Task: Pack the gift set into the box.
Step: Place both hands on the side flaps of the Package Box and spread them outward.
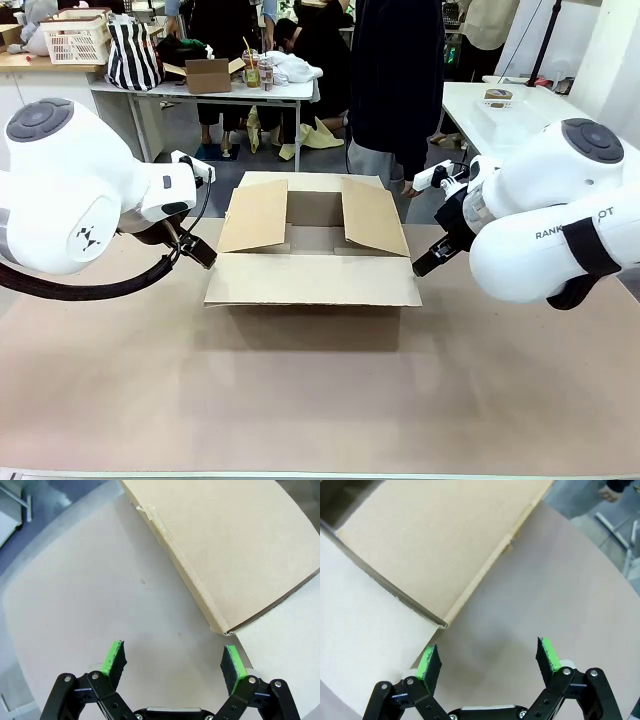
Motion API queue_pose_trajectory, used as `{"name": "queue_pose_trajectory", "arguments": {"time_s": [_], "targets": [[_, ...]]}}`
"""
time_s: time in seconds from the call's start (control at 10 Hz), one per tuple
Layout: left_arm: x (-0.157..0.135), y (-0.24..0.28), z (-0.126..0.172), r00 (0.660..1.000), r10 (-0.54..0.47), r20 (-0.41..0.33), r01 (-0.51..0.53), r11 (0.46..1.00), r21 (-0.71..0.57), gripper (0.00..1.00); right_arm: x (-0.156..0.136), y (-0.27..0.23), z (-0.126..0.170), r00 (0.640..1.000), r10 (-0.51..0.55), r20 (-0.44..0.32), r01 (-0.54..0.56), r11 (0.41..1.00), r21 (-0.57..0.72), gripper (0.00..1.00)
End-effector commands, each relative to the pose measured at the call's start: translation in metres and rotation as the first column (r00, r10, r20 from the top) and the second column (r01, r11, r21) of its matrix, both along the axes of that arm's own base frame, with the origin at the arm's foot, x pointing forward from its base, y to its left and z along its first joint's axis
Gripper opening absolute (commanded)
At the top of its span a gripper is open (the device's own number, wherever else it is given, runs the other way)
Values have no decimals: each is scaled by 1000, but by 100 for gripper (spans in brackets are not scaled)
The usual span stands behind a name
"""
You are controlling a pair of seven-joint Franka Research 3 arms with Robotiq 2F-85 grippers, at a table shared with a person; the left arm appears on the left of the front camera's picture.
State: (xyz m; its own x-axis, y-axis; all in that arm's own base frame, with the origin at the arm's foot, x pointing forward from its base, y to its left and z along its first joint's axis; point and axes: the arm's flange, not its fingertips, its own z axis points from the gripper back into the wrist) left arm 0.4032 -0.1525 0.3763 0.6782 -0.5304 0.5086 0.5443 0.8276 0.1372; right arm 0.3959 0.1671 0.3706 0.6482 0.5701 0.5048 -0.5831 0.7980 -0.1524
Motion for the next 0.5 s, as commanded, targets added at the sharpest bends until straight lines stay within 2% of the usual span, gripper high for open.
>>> {"name": "queue_pose_trajectory", "arguments": {"time_s": [0.0,0.4], "targets": [[0,0,1,1000,1,1,-1,1000,-1,100,0,0,0,1000,1,1,-1,1000,1,100],[0,0,0,1000,0,0,0,1000,0,100,0,0,0,1000,0,0,0,1000,0,100]]}}
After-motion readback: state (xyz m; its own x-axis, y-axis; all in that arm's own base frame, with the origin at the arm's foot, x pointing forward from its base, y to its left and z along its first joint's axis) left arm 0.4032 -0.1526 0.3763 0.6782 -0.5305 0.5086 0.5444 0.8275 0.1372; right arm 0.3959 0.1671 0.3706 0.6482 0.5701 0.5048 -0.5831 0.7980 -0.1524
